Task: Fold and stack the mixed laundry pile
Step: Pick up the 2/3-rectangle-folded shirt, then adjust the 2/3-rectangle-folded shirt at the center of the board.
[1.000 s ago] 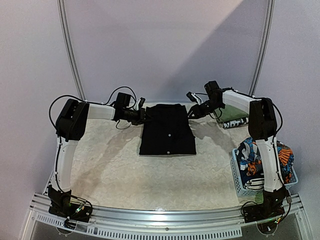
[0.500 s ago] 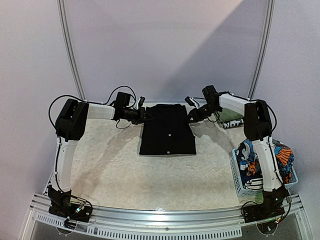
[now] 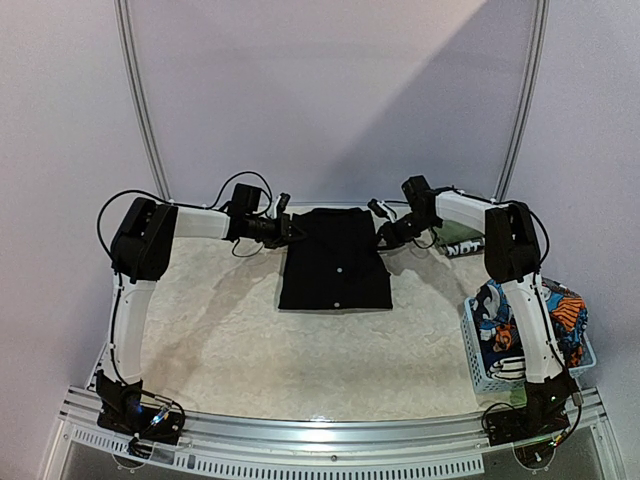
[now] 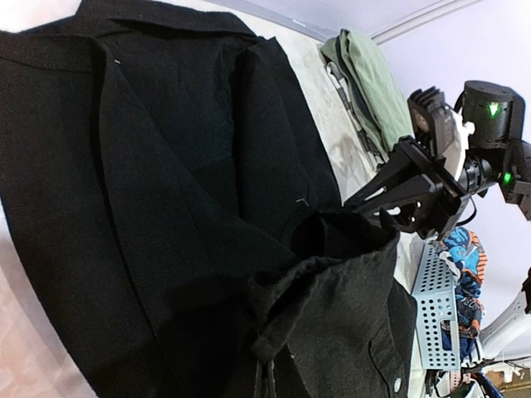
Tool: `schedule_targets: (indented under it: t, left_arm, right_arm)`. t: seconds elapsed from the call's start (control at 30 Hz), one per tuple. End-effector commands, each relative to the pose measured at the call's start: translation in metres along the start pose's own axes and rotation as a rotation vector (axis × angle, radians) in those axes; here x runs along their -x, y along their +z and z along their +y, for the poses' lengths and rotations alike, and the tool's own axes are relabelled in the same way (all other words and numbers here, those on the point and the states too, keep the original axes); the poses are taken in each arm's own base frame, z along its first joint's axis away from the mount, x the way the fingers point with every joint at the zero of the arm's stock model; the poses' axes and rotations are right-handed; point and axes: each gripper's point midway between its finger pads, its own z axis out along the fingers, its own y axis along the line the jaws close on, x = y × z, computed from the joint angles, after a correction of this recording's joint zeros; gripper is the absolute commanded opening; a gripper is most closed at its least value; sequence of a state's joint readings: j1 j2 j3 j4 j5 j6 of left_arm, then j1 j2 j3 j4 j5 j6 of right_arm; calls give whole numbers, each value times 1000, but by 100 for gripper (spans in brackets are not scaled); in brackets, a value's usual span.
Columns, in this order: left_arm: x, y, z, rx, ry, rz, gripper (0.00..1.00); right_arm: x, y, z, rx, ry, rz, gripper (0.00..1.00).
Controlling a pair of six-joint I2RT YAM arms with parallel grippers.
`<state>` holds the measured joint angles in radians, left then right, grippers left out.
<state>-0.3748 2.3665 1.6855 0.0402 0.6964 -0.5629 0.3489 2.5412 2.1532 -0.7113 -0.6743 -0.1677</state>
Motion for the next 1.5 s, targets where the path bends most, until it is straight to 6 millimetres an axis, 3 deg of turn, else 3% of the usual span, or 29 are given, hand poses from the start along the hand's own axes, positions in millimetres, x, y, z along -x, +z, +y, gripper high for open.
schedule_targets:
  t: [0.0,0.07,0.23,0.47,0.57,0.63,0.7,0.77,0.87,0.93,1.0,1.07,1.1,1.13,1.2,1.3,1.37,1.47]
  left_arm:
    - [10,-10,-12,-21,21,-25,0]
    - [10,-10,-13,-22,22,-25,0]
    - [18,-22,-27,-34,47,-41,0]
    - [36,-58,-79,-85,116,-91,0]
    - [35,-77,-106,-110,141,-94,0]
    - [23,-86,-121,-124,149,-74,0]
    - [-1,-93,-135,-133,153,-35,0]
    - [-39,-100,-144,-129,159,36,0]
    - [-108,-112,-167,-156,211,157,0]
    - [-174,-124,-171,-157,232,271,0]
    - [-229,-142,-170,-153,241,340,0]
    - [-273,-164,-162,-121,239,362,8]
    - [-298,-169,-151,-66,233,387,11]
    - [-314,-176,-156,-33,300,400,16]
    - [-321,-188,-159,56,392,390,31]
    - [-320,-198,-145,146,313,373,40]
    - [-310,-204,-138,198,319,316,43]
    - [-267,-213,-130,332,363,173,55]
  right_arm:
    - [-1,8,0,6,-8,6,6]
    - [2,5,2,3,-12,0,0]
    - [18,-21,21,-1,-59,-33,0]
    - [43,-78,67,10,-149,-120,0]
    - [42,-98,92,58,-161,-141,0]
    - [33,-106,107,100,-156,-137,0]
    - [14,-112,124,141,-143,-116,0]
    - [-17,-111,144,186,-133,-64,0]
    - [-94,-110,183,281,-133,62,0]
    - [-152,-110,220,346,-180,163,0]
    - [-217,-107,254,406,-293,280,0]
    - [-274,-107,281,418,-477,361,5]
    - [-293,-112,292,408,-555,405,8]
    - [-305,-117,299,426,-597,437,14]
    - [-311,-121,299,444,-633,462,20]
    - [-316,-132,302,474,-663,488,25]
    - [-305,-141,307,475,-659,457,27]
    - [-263,-149,303,433,-650,343,29]
